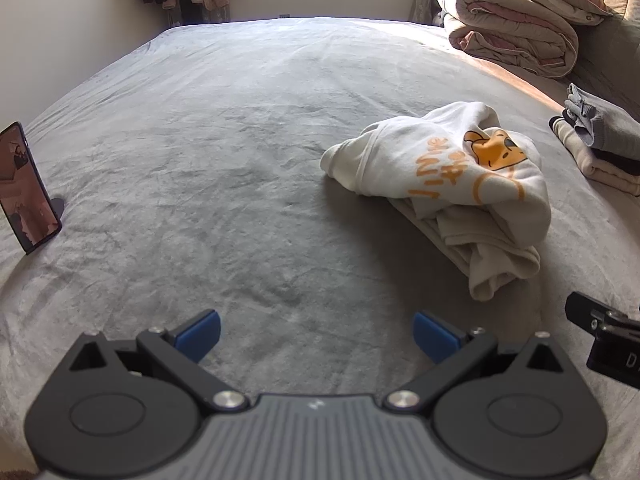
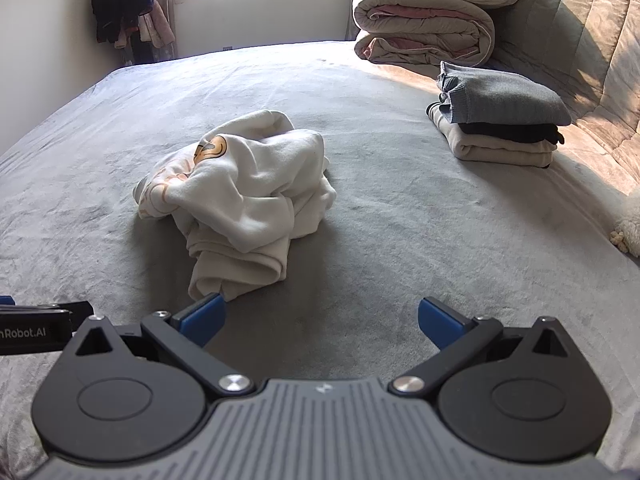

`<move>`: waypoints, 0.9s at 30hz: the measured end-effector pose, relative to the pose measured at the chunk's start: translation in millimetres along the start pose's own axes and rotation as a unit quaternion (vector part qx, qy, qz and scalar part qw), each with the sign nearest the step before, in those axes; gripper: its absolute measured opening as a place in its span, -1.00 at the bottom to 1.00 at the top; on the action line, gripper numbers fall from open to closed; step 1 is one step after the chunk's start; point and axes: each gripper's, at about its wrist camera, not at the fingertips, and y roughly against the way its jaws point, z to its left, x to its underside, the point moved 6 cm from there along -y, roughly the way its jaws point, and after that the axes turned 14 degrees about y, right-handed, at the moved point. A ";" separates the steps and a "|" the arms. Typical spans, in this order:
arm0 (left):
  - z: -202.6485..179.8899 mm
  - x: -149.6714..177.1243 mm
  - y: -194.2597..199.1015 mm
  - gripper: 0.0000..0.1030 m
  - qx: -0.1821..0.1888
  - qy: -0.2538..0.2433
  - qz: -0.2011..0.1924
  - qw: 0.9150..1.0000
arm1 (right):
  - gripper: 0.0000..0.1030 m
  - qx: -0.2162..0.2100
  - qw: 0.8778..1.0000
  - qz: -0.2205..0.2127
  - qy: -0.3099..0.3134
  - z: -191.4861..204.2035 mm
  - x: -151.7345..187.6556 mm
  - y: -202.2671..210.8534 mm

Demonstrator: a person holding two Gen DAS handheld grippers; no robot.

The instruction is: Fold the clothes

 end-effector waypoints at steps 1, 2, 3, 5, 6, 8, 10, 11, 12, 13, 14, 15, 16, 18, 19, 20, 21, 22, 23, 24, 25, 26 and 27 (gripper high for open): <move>0.0 0.0 0.0 0.99 0.000 0.001 0.000 1.000 | 1.00 0.001 1.000 0.001 0.001 0.0 -0.1 -0.2; 0.0 0.0 0.0 0.99 0.000 0.002 0.001 1.000 | 1.00 0.002 1.000 0.001 0.002 0.1 -0.2 -0.4; 0.1 0.0 0.0 0.99 0.000 0.003 0.002 1.000 | 1.00 0.002 1.000 0.002 0.003 0.1 -0.3 -0.5; 3.0 -0.1 -0.4 0.99 -0.001 0.004 0.004 1.000 | 1.00 0.004 1.000 0.003 0.006 0.2 -0.5 -0.9; 2.1 -0.4 -0.1 0.99 -0.003 0.004 0.005 1.000 | 1.00 0.005 1.000 0.003 0.007 0.3 -0.6 -1.1; 2.2 -1.7 0.2 0.99 -0.002 0.002 0.006 1.000 | 1.00 0.007 1.000 0.004 0.009 0.4 -0.9 -1.5; 3.2 -0.6 -0.5 0.99 0.000 0.000 -0.003 1.000 | 1.00 0.008 1.000 0.004 0.011 0.5 -0.5 -1.6; 1.7 -0.4 0.6 0.99 -0.004 -0.004 -0.007 1.000 | 1.00 0.008 1.000 0.003 0.011 0.7 0.3 -1.6; 0.2 -0.1 1.8 0.99 -0.007 -0.008 -0.011 1.000 | 1.00 0.007 1.000 0.002 0.011 0.8 0.4 -1.4; -0.6 0.2 1.7 0.99 -0.009 -0.010 -0.013 1.000 | 1.00 0.007 1.000 0.001 0.012 0.9 0.0 -1.1; -1.0 0.6 1.4 0.99 -0.010 -0.012 -0.013 1.000 | 1.00 0.006 1.000 0.001 0.013 1.1 0.0 -1.0; -1.0 0.8 0.6 0.99 -0.010 -0.011 -0.011 1.000 | 1.00 0.006 1.000 0.001 0.014 1.4 0.3 -0.8; -0.9 1.0 -0.2 0.99 -0.010 -0.011 -0.009 1.000 | 1.00 0.006 1.000 0.001 0.014 1.7 0.4 -0.7; 0.0 1.5 -1.8 0.99 -0.011 -0.011 -0.007 1.000 | 1.00 0.005 1.000 0.001 0.016 2.0 0.4 -0.4; 0.2 1.7 -2.2 0.99 -0.012 -0.010 -0.007 1.000 | 1.00 0.005 1.000 0.000 0.016 2.0 0.2 -0.1; 0.4 1.8 -2.6 0.99 -0.013 -0.010 -0.007 1.000 | 1.00 0.005 1.000 0.000 0.017 1.9 0.0 0.2; 0.7 1.8 -3.0 0.99 -0.014 -0.010 -0.007 1.000 | 1.00 0.006 1.000 -0.001 0.017 1.8 -0.2 0.4; 1.0 1.7 -3.3 0.99 -0.014 -0.009 -0.007 1.000 | 1.00 0.006 1.000 -0.001 0.017 1.7 -0.4 0.7; 1.0 1.9 -3.3 0.99 -0.015 -0.010 -0.007 1.000 | 1.00 0.007 1.000 -0.002 0.017 1.7 -0.3 0.7; 1.0 2.0 -3.4 0.99 -0.015 -0.010 -0.007 1.000 | 1.00 0.007 1.000 -0.002 0.017 1.6 -0.3 0.7; 0.9 2.1 -3.4 0.99 -0.016 -0.011 -0.008 1.000 | 1.00 0.008 1.000 -0.002 0.017 1.3 -0.4 0.7; 0.9 2.2 -3.4 0.99 -0.016 -0.011 -0.008 1.000 | 1.00 0.008 1.000 -0.002 0.016 1.2 -0.5 0.5; 0.8 2.3 -3.4 0.99 -0.017 -0.012 -0.008 1.000 | 1.00 0.007 1.000 -0.001 0.016 1.0 -0.4 0.3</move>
